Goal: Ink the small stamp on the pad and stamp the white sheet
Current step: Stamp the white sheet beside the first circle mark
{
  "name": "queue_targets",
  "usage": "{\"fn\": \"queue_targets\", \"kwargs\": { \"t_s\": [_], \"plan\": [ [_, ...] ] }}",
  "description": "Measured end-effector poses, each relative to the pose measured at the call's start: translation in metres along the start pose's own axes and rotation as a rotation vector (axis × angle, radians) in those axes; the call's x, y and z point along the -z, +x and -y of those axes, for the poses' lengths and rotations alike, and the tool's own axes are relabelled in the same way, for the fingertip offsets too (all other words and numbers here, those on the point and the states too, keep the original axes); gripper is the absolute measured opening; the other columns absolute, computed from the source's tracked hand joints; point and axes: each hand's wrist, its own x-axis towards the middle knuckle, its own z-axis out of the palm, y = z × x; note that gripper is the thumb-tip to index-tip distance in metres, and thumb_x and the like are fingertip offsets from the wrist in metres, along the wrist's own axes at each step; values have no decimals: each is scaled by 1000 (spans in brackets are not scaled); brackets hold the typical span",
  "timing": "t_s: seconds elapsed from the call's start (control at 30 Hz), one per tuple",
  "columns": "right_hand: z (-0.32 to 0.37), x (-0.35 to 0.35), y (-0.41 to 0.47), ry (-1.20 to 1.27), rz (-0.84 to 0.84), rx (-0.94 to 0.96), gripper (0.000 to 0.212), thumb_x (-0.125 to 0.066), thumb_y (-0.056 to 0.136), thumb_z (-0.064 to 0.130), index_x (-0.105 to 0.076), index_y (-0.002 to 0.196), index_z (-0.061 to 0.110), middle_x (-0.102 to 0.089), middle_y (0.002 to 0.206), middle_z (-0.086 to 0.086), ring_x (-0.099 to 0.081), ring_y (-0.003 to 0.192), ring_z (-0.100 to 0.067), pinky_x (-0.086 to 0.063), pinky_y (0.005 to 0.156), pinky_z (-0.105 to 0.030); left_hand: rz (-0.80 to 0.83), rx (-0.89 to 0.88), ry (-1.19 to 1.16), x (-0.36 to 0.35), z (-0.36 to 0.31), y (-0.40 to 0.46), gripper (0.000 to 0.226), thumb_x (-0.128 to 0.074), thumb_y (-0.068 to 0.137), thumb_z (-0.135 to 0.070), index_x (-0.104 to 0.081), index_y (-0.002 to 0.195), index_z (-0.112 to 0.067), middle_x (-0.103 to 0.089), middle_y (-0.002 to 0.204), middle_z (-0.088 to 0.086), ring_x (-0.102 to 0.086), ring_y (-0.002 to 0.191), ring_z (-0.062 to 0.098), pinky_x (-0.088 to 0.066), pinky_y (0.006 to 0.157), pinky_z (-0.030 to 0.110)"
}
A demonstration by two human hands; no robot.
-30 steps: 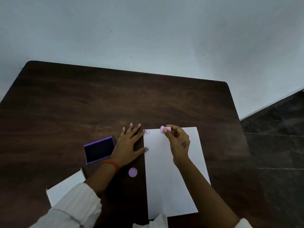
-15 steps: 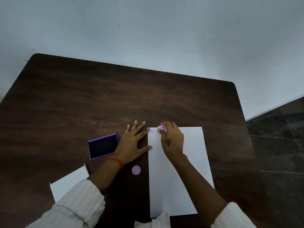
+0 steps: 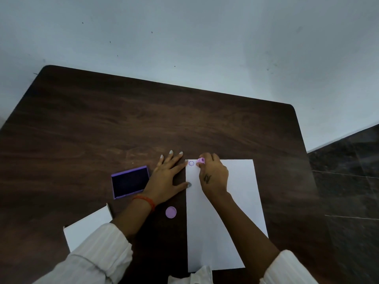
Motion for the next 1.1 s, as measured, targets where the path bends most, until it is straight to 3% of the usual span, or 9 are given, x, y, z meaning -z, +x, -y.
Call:
{"fn": "queue_targets", "kwargs": {
  "t_s": [0.37,0.5,0.67,1.1],
  "plan": [
    [-1,-10,-3,-66,-106,101,37,-58,89,18,-50,122,3,-57,126,-18,-52,114,-30,-47,90,-34,-4,-5,-6,-1,1,0,68,-57,81,-46,-27,140,-26,-9,156,-2,4,144,20,8,114,40],
    [0,-15,-1,-35,-154,121,32,-69,79,11,-60,107,-3,-66,109,-24,-61,100,-36,-53,82,-37,-9,-9,-4,-1,1,0,69,-57,81,-47,-28,139,-25,-10,156,-2,4,144,20,8,114,41],
    [-5,-20,6,-85,-199,215,34,-90,48,8,-69,74,1,-72,68,-15,-68,59,-26,-57,52,-28,-8,-5,-9,-1,1,0,68,-57,82,-46,-27,140,-25,-10,156,-2,4,144,20,6,116,42],
    [-13,-19,12,-162,-205,323,36,-93,42,15,-69,68,6,-72,62,-9,-66,53,-19,-53,48,-20,-35,-17,-11,-4,2,1,68,-58,81,-45,-29,139,-25,-11,156,-2,4,143,20,9,113,39]
  ]
}}
